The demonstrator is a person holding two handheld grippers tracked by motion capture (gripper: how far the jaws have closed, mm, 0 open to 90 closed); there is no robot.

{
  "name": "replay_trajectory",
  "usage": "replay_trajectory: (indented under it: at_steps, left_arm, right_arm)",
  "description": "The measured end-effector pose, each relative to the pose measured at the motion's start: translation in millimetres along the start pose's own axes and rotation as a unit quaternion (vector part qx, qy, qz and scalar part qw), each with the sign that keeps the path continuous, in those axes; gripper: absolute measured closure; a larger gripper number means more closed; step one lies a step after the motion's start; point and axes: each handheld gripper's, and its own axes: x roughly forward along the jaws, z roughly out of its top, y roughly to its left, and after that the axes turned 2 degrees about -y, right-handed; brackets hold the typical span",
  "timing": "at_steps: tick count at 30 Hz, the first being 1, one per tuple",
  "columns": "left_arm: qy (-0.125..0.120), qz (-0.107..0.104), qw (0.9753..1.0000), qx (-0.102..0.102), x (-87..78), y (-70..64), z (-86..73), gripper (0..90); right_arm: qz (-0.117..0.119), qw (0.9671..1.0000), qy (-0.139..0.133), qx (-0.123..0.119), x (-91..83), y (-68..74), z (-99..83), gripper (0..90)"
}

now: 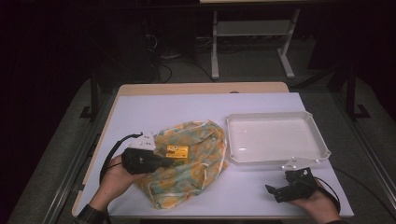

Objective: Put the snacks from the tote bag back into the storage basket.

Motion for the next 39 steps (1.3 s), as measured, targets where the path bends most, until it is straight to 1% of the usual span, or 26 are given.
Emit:
replay_trajectory:
  at_steps: [4, 8, 11, 22, 23, 25, 30, 37, 39]
  left_arm:
    - [-0.001, -0.002, 1.0, 0.004, 5.0, -1.3, 4.8, 89.9]
    - [0.004, -0.003, 0.9999, 0.014, 12.0, -2.1, 11.9, 89.9]
    - [0.006, -0.003, 0.9999, 0.015, 16.9, -3.0, 15.2, 89.9]
    - [0.01, -0.004, 0.9998, 0.019, 28.9, -1.6, 20.7, 89.9]
    - [0.012, -0.004, 0.9998, 0.016, 29.6, -2.0, 21.0, 89.9]
    - [0.015, -0.001, 0.9997, 0.02, 31.4, -1.4, 21.8, 89.9]
    - [0.02, 0.003, 0.9996, 0.02, 35.4, -0.3, 22.9, 89.8]
    - [0.023, 0.007, 0.9994, 0.024, 39.1, 0.8, 26.8, 89.9]
    - [0.022, 0.009, 0.9995, 0.022, 40.4, 0.9, 27.9, 89.9]
  right_arm:
    - [0.0, 1.0, 0.001, 0.0, 0.0, 0.4, -0.1, 0.0]
    - [0.001, 1.0, 0.002, 0.0, 0.1, 0.2, 0.0, 0.0]
    - [0.001, 1.0, 0.003, -0.001, 0.3, 0.2, 0.1, 0.0]
    - [0.0, 1.0, 0.004, 0.0, 0.2, 0.3, -0.2, 0.0]
    - [0.0, 1.0, 0.004, 0.0, 0.2, 0.3, -0.2, 0.0]
    - [0.0, 1.0, 0.004, -0.001, 0.0, 0.1, -0.2, 0.0]
    - [0.0, 1.0, 0.003, 0.0, -0.1, 0.3, -0.1, 0.0]
    - [0.0, 1.0, 0.003, 0.0, -0.3, 0.4, -0.1, 0.0]
    - [0.001, 1.0, 0.003, 0.0, -0.3, 0.5, -0.1, 0.0]
